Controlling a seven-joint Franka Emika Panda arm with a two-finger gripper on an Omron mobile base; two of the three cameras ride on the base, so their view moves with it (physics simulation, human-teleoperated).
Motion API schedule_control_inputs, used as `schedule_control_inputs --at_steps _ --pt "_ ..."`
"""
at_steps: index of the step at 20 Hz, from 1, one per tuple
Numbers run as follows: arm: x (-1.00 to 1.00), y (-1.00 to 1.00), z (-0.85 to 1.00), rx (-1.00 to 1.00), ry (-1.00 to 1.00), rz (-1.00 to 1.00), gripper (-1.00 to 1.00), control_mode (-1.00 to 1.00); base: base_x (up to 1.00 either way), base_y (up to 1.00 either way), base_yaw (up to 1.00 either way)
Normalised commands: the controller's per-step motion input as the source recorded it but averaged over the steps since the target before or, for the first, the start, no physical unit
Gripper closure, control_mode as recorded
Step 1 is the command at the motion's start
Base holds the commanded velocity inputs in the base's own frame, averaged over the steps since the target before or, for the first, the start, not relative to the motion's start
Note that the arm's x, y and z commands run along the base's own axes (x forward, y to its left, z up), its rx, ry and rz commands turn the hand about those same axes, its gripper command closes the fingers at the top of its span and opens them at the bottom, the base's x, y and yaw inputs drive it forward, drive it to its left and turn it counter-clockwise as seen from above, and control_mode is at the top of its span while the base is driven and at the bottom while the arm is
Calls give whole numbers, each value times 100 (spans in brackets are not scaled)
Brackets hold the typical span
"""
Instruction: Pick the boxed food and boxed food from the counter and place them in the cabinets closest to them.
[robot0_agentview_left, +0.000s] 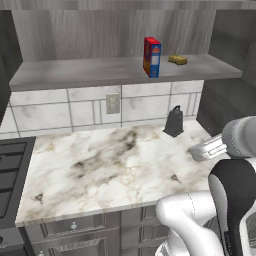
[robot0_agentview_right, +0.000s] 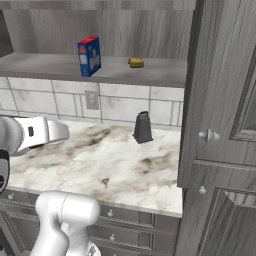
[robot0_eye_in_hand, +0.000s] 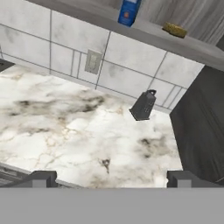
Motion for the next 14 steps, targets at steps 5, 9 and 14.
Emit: schedule_control_inputs --at_steps 5,9,14 --pt "-8 4 -29 -3 2 0 -100 -100 0 0 0" --pt "0 0 0 0 0 0 -100 -100 0 0 0" --pt "0 0 -2 0 1 0 -100 100 -1 0 0"
